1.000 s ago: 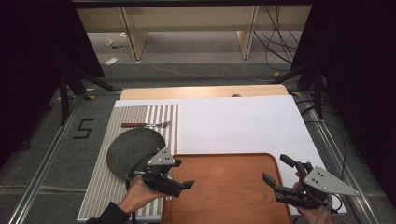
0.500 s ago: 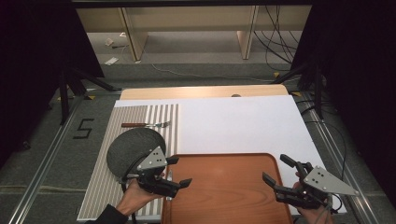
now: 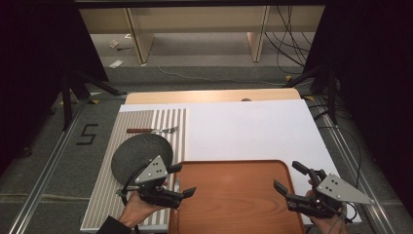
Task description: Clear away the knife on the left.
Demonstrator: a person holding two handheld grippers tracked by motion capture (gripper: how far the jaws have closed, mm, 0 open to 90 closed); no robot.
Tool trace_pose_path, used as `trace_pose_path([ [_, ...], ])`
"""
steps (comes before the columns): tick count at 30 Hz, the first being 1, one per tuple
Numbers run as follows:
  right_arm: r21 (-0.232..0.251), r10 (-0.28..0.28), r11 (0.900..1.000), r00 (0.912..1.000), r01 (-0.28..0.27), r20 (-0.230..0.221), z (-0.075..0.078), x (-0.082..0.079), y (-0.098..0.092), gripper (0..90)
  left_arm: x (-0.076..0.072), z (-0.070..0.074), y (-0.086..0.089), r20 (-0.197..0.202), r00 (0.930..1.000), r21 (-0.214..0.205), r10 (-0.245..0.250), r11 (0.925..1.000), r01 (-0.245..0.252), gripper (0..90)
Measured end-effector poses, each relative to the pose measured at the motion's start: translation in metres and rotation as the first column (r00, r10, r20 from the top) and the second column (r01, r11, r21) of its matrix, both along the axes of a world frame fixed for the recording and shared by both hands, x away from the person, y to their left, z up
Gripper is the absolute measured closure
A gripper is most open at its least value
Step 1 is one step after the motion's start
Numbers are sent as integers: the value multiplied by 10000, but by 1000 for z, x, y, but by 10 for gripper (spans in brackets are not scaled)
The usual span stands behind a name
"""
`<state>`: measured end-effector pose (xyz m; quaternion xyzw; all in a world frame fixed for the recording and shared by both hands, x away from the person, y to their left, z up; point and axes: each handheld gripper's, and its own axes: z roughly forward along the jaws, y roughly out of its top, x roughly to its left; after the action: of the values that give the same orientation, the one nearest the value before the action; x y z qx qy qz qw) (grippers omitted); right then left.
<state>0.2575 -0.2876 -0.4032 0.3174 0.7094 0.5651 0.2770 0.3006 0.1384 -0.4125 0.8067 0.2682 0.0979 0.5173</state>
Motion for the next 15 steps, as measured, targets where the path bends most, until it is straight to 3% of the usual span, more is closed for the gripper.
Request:
trace_pose_path([
  [15,-15,6,10000,10000,-6,4,0,0,0,198,-8,-3,6,155,9998,-287,84,9996,-80,158],
])
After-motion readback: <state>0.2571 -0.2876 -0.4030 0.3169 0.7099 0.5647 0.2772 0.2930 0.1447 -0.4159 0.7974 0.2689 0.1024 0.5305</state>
